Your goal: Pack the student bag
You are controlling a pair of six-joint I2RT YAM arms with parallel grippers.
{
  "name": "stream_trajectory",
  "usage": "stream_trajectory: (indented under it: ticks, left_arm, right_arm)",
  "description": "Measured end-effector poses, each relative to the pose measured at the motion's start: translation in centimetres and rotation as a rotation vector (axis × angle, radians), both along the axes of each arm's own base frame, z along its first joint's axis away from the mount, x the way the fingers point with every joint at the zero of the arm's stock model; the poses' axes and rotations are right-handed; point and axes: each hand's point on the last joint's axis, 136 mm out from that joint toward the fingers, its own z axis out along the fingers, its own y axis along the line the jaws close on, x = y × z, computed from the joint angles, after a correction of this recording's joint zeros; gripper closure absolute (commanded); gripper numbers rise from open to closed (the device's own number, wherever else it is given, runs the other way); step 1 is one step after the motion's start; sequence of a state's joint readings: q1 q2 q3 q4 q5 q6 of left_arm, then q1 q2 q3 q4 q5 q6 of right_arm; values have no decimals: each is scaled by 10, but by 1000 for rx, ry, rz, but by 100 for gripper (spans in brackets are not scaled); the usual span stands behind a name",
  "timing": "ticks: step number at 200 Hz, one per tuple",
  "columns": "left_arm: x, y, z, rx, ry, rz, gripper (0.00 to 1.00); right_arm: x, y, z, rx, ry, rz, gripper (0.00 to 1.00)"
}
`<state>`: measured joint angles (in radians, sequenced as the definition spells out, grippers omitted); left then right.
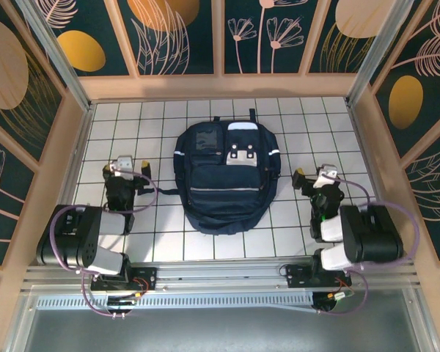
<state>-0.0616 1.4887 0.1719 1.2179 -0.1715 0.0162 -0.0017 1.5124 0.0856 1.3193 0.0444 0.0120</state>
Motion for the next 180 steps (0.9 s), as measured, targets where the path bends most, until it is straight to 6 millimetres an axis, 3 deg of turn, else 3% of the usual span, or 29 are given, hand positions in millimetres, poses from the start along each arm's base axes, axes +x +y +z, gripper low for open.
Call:
stream_trajectory:
  ticks: [14, 54, 180]
  left_arm:
    - [-1, 1, -10, -9, 24, -2, 1]
    - [11, 4, 10, -43, -41, -20, 1]
    - [16, 8, 16, -81, -61, 1, 1]
  right_arm:
    - [7, 0, -6, 1, 18, 4, 1]
    - [29, -4, 23, 3, -70, -19, 1]
    - [29, -8, 24, 6, -71, -41, 1]
